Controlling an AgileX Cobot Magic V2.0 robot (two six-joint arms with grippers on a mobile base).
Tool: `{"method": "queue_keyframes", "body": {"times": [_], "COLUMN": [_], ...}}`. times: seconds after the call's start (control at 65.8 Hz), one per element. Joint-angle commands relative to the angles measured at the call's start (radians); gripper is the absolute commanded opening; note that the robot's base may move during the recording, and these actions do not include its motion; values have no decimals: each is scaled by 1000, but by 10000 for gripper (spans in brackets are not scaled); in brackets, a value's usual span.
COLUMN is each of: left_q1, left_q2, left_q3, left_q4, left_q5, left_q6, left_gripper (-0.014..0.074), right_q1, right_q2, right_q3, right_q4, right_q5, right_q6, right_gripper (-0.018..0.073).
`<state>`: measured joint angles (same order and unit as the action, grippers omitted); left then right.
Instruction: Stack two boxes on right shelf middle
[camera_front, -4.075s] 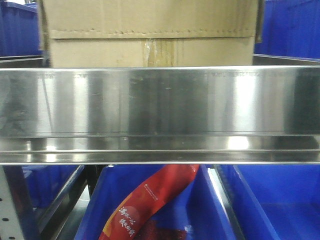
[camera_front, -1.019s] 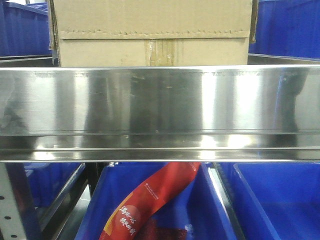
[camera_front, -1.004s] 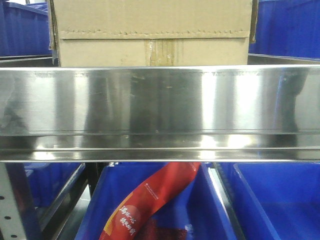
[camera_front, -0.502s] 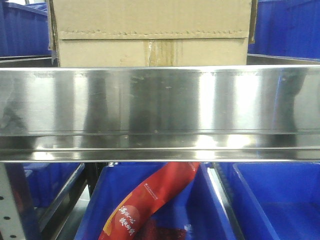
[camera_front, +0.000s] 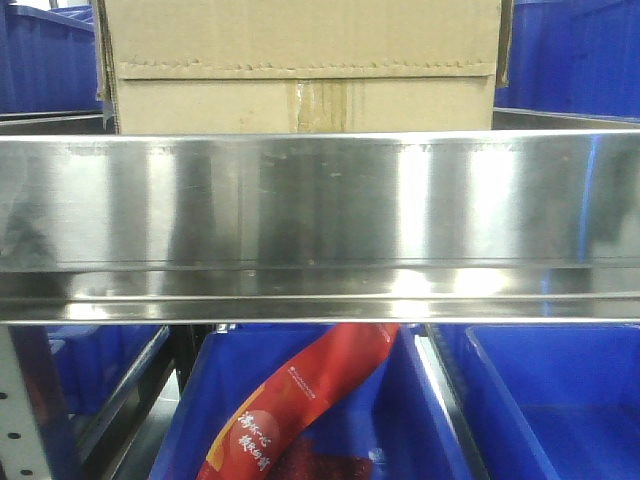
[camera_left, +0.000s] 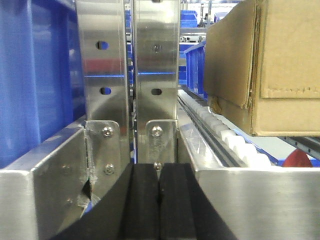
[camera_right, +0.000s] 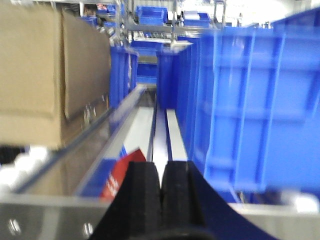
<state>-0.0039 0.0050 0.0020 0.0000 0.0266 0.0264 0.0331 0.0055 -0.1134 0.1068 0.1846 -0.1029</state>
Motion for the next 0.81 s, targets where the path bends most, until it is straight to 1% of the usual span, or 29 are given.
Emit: {"method": "queue_keyframes", "body": {"times": [0.0, 0.061, 0.122, 0.182, 0.791], "left_q1": [2, 2, 2, 2, 2], "left_q2": [-5, -5, -5, -5, -5], "left_q3": [-2, -2, -2, -2, -2], "left_q4": [0, 0, 0, 0, 0], "left_q5": [-17, -17, -17, -17, -17], "left_q6": [1, 1, 1, 1, 1], "left_gripper": [-111, -111, -111, -111, -111], "right_q1": [-6, -6, -6, -6, -6], "right_q2": [-6, -6, -6, -6, -6], "right_q3": [64, 108, 113, 113, 113], "right_q4": [-8, -8, 5, 6, 6], "right_q5": [-81, -131, -185, -144, -146], "right_q6": [11, 11, 11, 11, 11], "right_gripper": [-155, -155, -155, -155, -155]}}
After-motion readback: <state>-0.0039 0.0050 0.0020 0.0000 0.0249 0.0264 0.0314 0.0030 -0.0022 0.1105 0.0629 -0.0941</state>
